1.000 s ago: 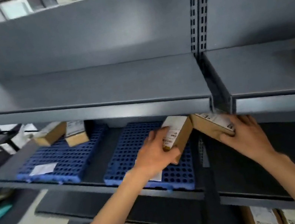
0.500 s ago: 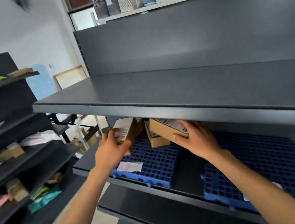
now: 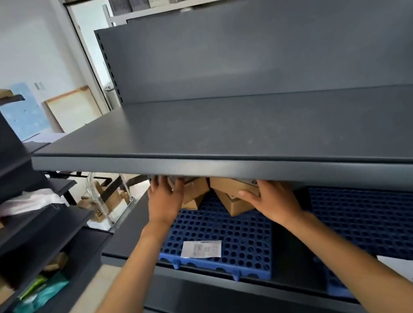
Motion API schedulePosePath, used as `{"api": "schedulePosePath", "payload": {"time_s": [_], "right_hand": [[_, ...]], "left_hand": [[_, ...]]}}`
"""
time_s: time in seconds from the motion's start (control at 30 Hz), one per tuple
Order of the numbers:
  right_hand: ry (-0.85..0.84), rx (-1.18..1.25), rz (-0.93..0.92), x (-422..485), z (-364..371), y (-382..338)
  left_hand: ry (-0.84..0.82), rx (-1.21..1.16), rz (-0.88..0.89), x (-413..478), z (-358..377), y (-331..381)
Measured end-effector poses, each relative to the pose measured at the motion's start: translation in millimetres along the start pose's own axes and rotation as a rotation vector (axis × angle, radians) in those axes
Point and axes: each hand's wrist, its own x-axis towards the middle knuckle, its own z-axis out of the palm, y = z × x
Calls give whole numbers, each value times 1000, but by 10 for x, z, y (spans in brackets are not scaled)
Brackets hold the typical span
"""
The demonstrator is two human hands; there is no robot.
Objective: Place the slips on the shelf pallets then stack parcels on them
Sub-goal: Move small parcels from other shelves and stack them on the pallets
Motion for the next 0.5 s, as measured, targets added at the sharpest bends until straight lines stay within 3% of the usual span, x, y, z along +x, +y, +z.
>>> {"api": "schedulePosePath", "payload": {"time_s": [0.13,0.4,0.5], "right_hand": [[81,7,-14,-269,-243,135],[153,-69,75,-1160,-1160,988],[204,-93,178,-1737,-1661,1546]], "left_hand": [[92,22,101,-322,-60,160],[-55,32,329,-1196,861,1453],[-182,-17,418,-1692,1440,2137]]}}
